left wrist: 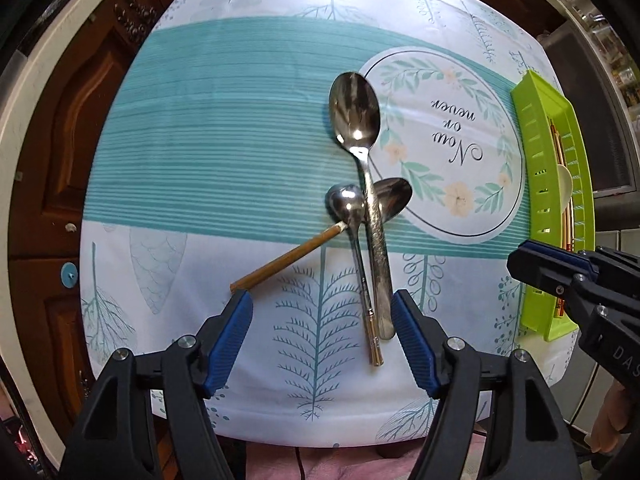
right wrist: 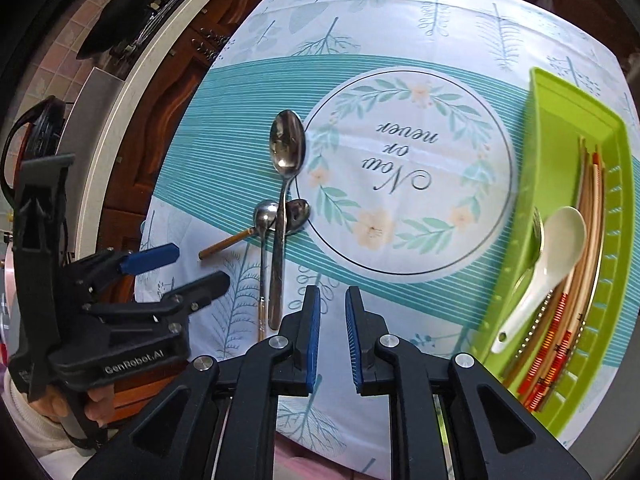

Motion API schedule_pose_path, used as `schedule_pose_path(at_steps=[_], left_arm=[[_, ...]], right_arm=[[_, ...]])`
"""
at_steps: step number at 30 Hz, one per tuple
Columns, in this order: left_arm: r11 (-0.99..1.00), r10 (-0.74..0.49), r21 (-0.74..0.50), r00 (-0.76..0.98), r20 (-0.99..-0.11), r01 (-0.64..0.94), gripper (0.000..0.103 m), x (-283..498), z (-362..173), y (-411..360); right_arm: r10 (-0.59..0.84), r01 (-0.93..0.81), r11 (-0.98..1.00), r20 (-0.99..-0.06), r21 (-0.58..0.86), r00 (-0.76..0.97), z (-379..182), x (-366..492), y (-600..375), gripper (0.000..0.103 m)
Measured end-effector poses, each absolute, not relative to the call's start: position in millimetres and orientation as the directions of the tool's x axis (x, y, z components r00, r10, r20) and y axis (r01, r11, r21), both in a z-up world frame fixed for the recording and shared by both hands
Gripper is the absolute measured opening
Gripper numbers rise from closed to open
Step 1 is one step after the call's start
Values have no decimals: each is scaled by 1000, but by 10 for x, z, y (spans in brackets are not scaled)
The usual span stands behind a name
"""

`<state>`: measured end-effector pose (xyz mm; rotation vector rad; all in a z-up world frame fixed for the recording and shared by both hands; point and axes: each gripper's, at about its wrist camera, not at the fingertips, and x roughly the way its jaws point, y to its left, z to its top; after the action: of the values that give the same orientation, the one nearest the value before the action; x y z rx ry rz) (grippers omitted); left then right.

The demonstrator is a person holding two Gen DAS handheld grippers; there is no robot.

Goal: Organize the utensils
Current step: 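Grasp the large steel spoon with the right gripper and lift it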

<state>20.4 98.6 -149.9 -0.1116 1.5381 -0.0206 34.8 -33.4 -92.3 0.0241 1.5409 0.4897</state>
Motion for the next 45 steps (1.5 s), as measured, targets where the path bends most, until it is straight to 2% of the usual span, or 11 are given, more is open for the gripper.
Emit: schedule_pose_path(at_steps=[12,22,27,37,45], left_arm=[[990,-131,-131,19,-991,-54,70,8,-1689,1190],[956,-266,-267,21,-964,-123,70,-54,-1830,1346],[953,-274,-277,45,-961,-119,70,-32,-1802,1355],[946,-293,-297,48,-955,-131,70,33,-1818,1404],[937,-301,-308,68,-951,-164,70,7,-1788,1528]], right_arm=[[330,-355,874,-941,332,-69,-1114,316,6,14],[363,-361,862,-931,356,-50,-1192,593,302,14],[362,-366,862,-931,351,-40,-1300,796,466,14],[305,-390,869,-950,304,-60,-1609,1080,822,13],[141,-470,872,-990,139,-29,-1661,1017,1112,13]])
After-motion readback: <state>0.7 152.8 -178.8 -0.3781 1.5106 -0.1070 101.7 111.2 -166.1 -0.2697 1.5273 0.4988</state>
